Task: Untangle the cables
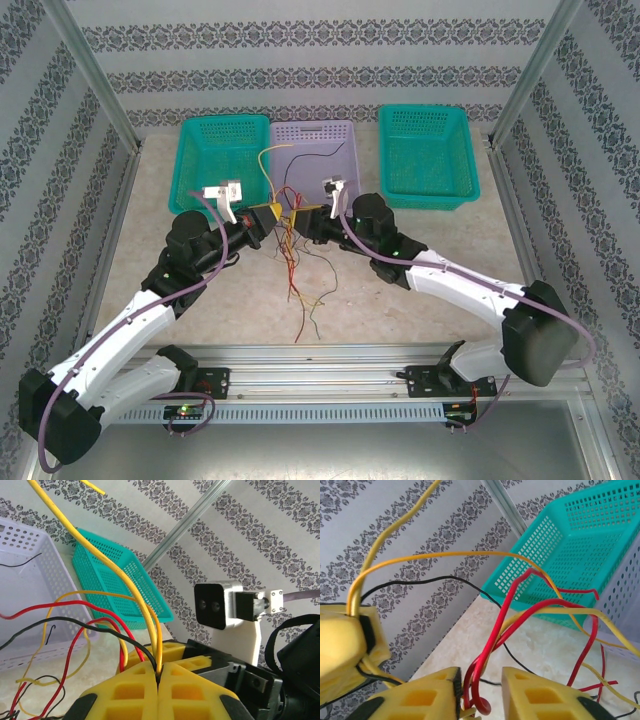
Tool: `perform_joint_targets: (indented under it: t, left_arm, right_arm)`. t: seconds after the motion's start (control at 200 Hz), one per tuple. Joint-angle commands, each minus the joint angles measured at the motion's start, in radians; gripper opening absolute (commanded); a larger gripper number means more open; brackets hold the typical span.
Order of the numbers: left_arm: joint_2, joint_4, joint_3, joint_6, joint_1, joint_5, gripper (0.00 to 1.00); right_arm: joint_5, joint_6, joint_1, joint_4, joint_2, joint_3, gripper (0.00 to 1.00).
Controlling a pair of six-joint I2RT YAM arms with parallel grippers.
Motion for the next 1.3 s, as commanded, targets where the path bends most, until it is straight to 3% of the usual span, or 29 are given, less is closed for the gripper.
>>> perform_joint_targets:
  t: [0.0, 0.04, 0.2, 0.31, 0.465, 0.605, 0.789, 0.929, 1.294]
  left_arm:
    - [-0.016, 0.093, -0.004, -0.015, -0.004, 0.012, 0.0]
    - [-0.02, 0.087, -0.002, -0.014, -0.004, 0.012, 0.0]
    - [-0.058, 0.022, 0.015, 0.019, -0.005, 0.0, 0.0]
    - [-0.095, -0.065, 0.045, 0.07, -0.004, -0.013, 0.0]
    - [-0.121, -0.175, 0.088, 0.133, -0.002, -0.032, 0.0]
    - [-0.134, -0.286, 0.135, 0.196, -0.001, -0.069, 0.0]
    - [-0.153, -0.427, 0.22, 0.284, 0.0, -0.122, 0.0]
    - [-0.156, -0.507, 0.297, 0.343, 0.005, -0.162, 0.0]
    - [-0.135, -0.612, 0.503, 0.475, 0.008, -0.261, 0.0]
  right_arm:
    - [0.018, -0.016, 0.013, -0.008, 0.019, 0.036, 0.1]
    - [0.042, -0.018, 0.013, -0.017, 0.011, 0.032, 0.0]
    - [0.267, -0.083, 0.005, -0.124, -0.094, -0.015, 0.0]
    - [0.391, -0.063, -0.068, -0.2, -0.194, -0.082, 0.0]
    - [0.368, 0.035, -0.262, -0.284, -0.317, -0.175, 0.0]
    - [0.366, 0.041, -0.378, -0.37, -0.418, -0.209, 0.0]
    - [0.31, 0.039, -0.473, -0.453, -0.503, -0.216, 0.0]
    - [0.407, 0.019, -0.489, -0.575, -0.533, -0.207, 0.0]
    - [0.386, 0.109, -0.666, -0.654, -0.509, -0.269, 0.0]
